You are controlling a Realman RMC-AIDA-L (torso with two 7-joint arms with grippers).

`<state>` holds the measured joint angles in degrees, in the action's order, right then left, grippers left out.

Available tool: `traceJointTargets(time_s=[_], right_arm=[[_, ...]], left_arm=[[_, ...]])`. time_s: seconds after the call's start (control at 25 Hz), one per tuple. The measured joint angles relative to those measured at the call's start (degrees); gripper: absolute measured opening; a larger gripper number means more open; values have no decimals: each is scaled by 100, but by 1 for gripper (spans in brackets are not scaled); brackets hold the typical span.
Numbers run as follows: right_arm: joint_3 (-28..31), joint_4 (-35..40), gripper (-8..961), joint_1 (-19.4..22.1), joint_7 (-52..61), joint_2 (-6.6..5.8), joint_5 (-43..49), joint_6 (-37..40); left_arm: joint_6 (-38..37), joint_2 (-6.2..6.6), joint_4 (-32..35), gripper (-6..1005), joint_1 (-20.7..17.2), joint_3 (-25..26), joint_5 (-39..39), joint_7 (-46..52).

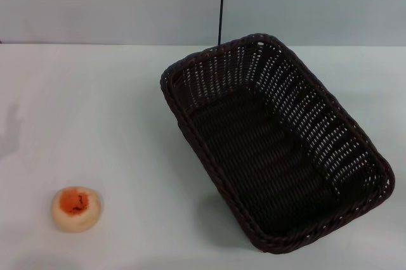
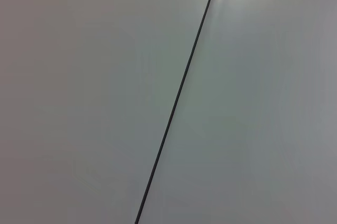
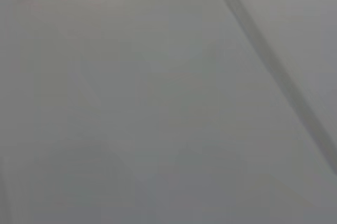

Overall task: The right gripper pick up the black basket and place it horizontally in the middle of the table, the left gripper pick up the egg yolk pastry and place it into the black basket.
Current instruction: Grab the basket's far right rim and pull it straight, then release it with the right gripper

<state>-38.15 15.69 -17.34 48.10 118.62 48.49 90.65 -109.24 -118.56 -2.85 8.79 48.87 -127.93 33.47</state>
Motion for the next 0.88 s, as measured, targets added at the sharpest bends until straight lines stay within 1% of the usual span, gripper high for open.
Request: traceJointTargets(time_s=[0.12,0.2,0.36,0.48,0.56,0.6,0.64,0.72,0.76,0.88], right_arm=[[7,551,656,21,360,-6,895,-65],[36,959,670,14,891,-25,1487,-112],[31,2027,685,-30,2340,-89,2752,-185],[38,3023,684,-59,3542,-100,3769,-105],[32,3746,684,-86,4436,-105,4416,33],[29,4396,684,-176,5304,-143,5036,230],[29,4396,684,-176,5304,-143,5036,230],[44,4943,683,-383,6110,-234,5721,517],[58,5177,683,-549,6590,-311,6166,748],[76,5510,683,-1025,7523,-500,7088,1301]], left_arm=[[0,0,-18,561,0,-6,-2,26],[2,0,-27,560,0,-12,-4,35],[89,0,-83,558,2,-107,-13,29],[115,0,-94,557,11,-145,-14,20],[144,-5,-102,558,22,-180,-13,27],[144,-5,-102,558,22,-180,-13,27],[144,-5,-102,558,22,-180,-13,27],[276,-9,-240,559,10,-235,-13,38],[289,-9,-246,559,14,-274,-13,38],[299,-9,-249,559,25,-315,-13,38]])
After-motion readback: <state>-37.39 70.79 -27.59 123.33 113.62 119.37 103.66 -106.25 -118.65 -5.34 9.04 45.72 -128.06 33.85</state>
